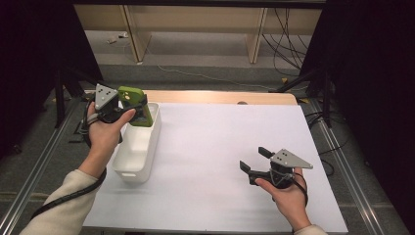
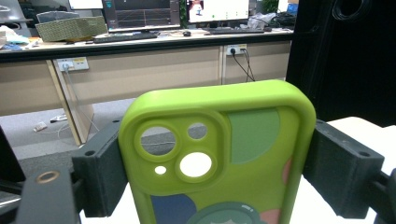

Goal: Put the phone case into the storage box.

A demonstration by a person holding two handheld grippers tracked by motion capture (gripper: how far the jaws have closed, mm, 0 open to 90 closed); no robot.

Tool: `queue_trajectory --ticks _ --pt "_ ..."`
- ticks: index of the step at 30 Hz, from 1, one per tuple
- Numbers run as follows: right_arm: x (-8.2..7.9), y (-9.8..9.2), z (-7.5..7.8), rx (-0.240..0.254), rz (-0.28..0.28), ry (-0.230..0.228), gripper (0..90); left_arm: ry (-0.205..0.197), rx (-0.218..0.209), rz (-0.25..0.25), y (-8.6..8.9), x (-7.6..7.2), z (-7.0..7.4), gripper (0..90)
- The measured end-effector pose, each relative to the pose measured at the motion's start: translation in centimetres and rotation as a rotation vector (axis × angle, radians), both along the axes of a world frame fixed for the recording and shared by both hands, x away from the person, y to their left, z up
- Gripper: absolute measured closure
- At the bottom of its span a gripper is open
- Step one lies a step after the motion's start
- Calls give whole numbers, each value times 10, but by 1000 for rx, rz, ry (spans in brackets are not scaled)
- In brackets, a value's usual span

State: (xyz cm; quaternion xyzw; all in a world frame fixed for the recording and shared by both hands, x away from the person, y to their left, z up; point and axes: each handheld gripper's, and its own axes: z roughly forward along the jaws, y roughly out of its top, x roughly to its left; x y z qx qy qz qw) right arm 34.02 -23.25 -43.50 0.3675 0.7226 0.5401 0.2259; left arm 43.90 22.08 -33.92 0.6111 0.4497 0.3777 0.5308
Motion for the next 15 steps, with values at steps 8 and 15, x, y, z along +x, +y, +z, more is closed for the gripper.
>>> queue_trajectory --ticks 8,15 --pt "0 0 0 4 -2 1 153 -5 -5 3 0 4 -1 159" --pt "0 0 0 5 -2 0 153 0 0 13 1 8 -2 160"
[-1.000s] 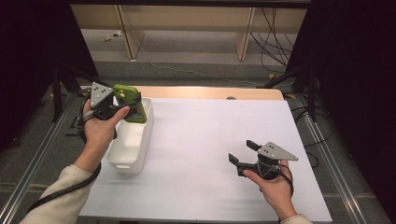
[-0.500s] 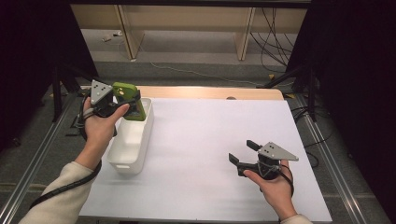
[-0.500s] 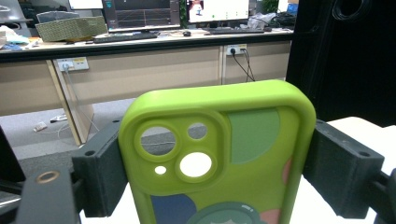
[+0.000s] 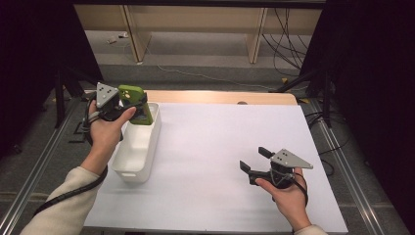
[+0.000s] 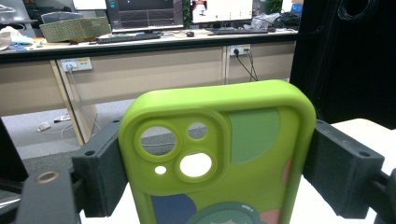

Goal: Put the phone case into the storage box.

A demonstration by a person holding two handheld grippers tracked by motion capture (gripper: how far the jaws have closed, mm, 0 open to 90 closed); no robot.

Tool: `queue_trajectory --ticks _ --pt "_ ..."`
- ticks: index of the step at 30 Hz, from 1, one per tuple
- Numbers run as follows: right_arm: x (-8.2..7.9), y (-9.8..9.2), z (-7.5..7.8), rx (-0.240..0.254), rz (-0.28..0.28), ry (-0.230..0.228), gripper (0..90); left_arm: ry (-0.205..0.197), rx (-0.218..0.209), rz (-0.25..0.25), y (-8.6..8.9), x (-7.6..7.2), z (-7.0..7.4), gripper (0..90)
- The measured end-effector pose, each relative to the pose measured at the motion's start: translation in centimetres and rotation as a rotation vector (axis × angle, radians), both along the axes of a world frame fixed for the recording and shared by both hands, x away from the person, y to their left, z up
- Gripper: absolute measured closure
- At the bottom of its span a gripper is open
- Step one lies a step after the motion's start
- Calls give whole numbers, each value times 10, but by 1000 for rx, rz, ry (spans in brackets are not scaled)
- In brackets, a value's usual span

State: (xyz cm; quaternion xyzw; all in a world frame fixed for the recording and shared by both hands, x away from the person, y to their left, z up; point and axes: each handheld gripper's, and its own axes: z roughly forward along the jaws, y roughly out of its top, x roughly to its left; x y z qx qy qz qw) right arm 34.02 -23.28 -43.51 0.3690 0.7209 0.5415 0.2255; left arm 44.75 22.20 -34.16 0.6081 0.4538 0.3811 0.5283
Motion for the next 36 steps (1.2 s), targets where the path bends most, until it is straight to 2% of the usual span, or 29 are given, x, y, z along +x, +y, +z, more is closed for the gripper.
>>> queue_trajectory --ticks 36 --pt "0 -1 0 -1 1 2 153 11 12 22 1 16 -6 159"
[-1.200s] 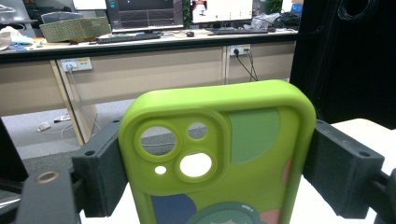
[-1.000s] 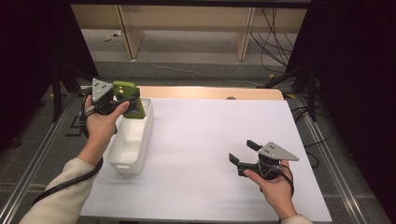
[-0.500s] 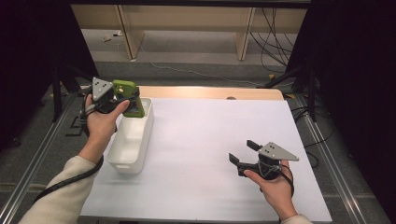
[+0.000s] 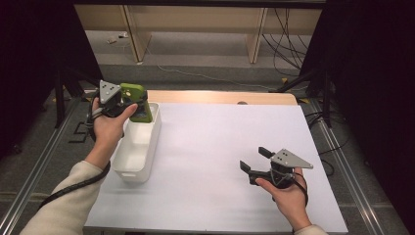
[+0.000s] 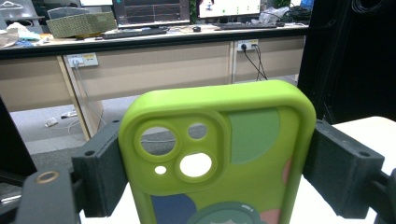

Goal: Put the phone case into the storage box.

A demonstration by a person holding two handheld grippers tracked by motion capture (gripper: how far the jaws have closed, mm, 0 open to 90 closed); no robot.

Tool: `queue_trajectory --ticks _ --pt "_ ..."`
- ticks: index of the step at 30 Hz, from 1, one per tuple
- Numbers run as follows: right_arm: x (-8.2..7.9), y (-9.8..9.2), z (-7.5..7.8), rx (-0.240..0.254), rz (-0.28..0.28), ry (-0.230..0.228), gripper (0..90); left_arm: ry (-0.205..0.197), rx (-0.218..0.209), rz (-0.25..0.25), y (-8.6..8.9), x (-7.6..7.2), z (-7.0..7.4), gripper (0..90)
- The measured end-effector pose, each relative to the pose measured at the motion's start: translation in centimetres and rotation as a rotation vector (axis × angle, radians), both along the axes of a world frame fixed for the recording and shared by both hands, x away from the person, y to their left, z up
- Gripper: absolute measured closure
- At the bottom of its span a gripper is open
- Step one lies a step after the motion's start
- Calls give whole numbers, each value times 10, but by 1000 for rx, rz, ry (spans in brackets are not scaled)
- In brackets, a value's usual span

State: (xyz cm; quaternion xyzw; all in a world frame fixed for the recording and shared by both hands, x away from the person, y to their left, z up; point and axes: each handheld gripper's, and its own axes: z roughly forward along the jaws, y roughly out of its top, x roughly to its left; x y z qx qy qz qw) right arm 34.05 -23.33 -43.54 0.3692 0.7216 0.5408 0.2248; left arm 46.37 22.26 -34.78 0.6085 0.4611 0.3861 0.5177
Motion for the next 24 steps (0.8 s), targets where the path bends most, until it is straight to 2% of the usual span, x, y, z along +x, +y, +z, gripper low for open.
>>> queue_trajectory --ticks 24 --pt "0 -1 1 2 -2 -8 152 8 1 1 0 9 -2 159"
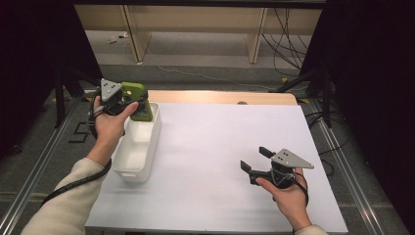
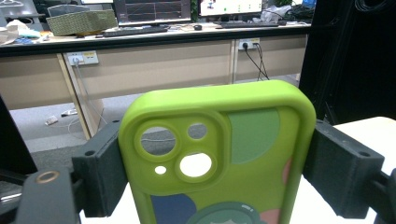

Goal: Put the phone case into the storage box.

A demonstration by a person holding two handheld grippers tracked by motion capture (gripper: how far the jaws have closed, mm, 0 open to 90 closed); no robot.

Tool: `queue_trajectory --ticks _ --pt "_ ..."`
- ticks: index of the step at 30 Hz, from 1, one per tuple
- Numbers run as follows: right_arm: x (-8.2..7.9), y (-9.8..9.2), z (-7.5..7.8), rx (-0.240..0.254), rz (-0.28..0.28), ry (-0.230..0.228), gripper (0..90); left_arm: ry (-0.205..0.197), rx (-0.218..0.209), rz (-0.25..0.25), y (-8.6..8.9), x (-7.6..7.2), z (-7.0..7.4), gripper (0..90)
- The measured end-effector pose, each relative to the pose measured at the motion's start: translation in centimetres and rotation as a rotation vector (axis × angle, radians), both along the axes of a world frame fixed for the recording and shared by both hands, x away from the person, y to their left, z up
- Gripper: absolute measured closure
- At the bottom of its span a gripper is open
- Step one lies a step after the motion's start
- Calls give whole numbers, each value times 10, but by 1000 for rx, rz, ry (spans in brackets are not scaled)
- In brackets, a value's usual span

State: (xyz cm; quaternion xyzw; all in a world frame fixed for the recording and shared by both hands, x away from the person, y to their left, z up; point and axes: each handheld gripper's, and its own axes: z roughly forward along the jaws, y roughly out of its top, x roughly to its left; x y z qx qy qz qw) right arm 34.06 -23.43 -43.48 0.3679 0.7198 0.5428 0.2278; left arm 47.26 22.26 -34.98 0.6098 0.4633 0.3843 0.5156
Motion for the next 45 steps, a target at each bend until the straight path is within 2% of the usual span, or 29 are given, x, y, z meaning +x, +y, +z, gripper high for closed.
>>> queue_trajectory --ticks 28,45 --pt "0 -1 0 5 0 -1 152 -1 16 17 2 12 -4 159" --pt "0 -2 1 5 -2 -3 152 5 21 8 -1 19 -7 159"
